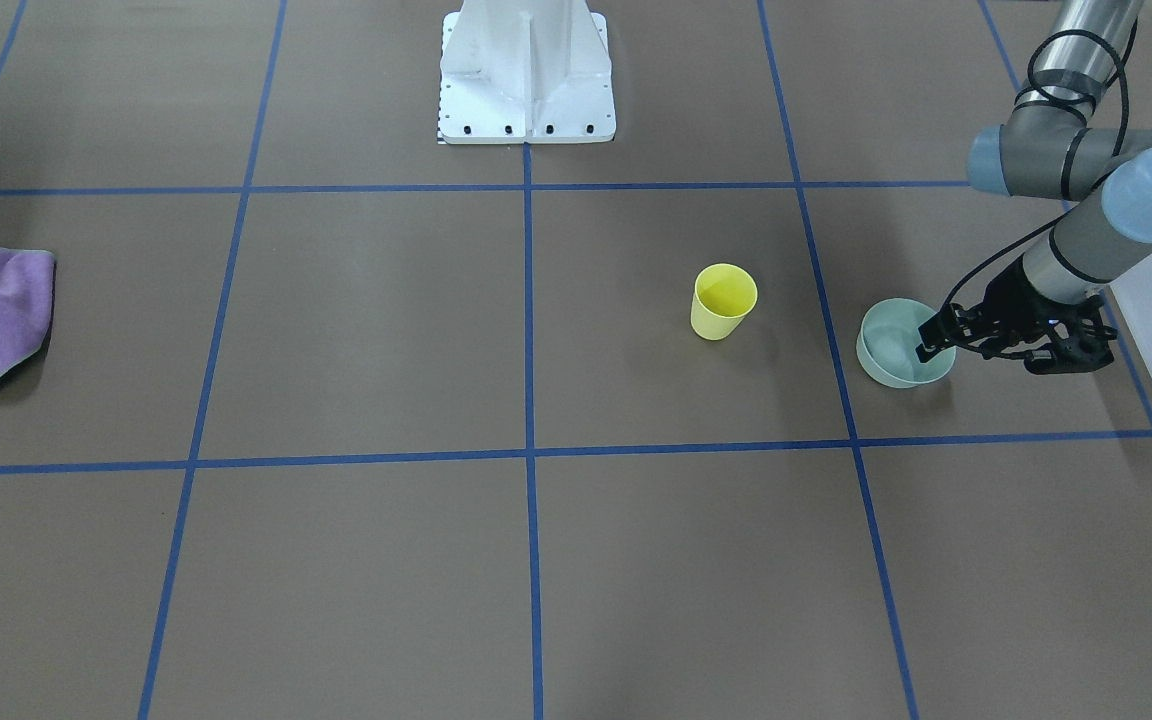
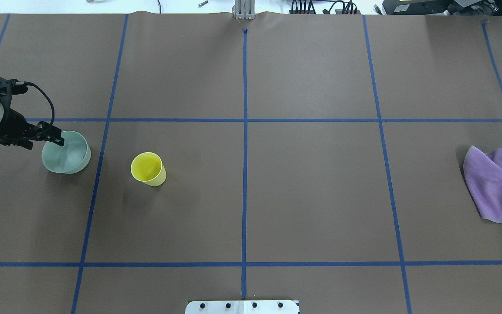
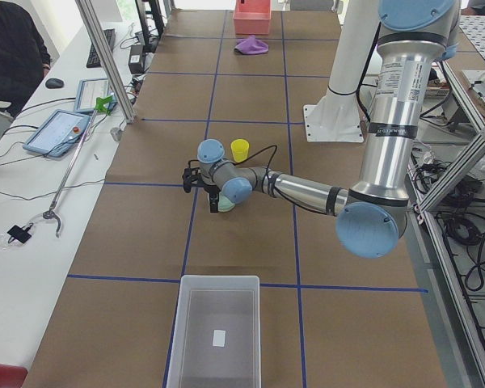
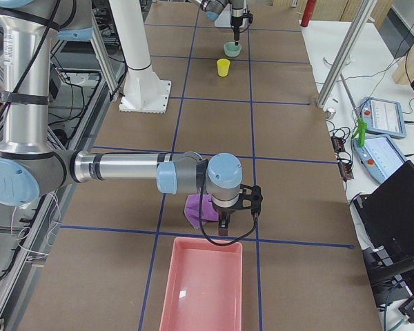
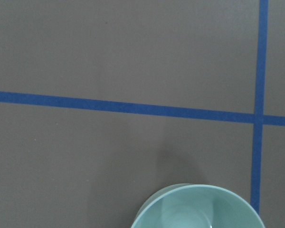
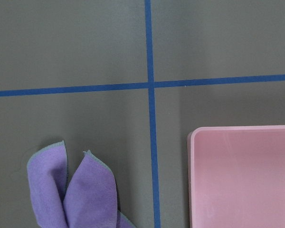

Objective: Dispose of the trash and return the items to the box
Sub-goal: 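Reach the left gripper down to the rim of the pale green bowl, then grasp the green bowl rim with the left gripper and lift it away, then lower the green bowl into the clear bin and release it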

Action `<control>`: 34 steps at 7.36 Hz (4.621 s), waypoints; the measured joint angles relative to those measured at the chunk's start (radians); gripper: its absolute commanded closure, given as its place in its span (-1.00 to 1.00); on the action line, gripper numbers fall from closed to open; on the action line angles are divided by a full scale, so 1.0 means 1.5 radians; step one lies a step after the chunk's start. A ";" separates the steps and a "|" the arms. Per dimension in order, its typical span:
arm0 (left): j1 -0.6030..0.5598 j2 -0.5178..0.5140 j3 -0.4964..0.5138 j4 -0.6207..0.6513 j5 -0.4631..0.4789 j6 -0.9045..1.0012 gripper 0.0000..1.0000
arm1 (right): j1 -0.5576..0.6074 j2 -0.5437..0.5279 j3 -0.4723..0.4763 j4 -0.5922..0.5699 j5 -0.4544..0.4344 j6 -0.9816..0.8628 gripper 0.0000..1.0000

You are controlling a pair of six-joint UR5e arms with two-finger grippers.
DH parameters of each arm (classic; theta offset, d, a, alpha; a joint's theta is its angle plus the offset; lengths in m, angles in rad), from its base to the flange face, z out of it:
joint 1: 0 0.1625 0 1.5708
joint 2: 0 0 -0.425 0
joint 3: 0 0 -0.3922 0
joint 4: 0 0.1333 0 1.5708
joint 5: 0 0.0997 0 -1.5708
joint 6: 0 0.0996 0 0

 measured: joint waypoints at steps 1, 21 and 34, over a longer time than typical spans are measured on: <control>0.001 -0.001 0.005 -0.009 -0.001 -0.004 0.99 | 0.000 0.000 0.000 0.000 0.000 0.000 -1.00; -0.503 0.100 0.249 0.071 -0.225 0.591 1.00 | -0.025 0.008 0.002 0.009 0.007 0.001 -1.00; -0.419 0.065 0.246 0.046 -0.074 0.428 1.00 | -0.029 0.002 0.002 0.008 0.007 0.000 -1.00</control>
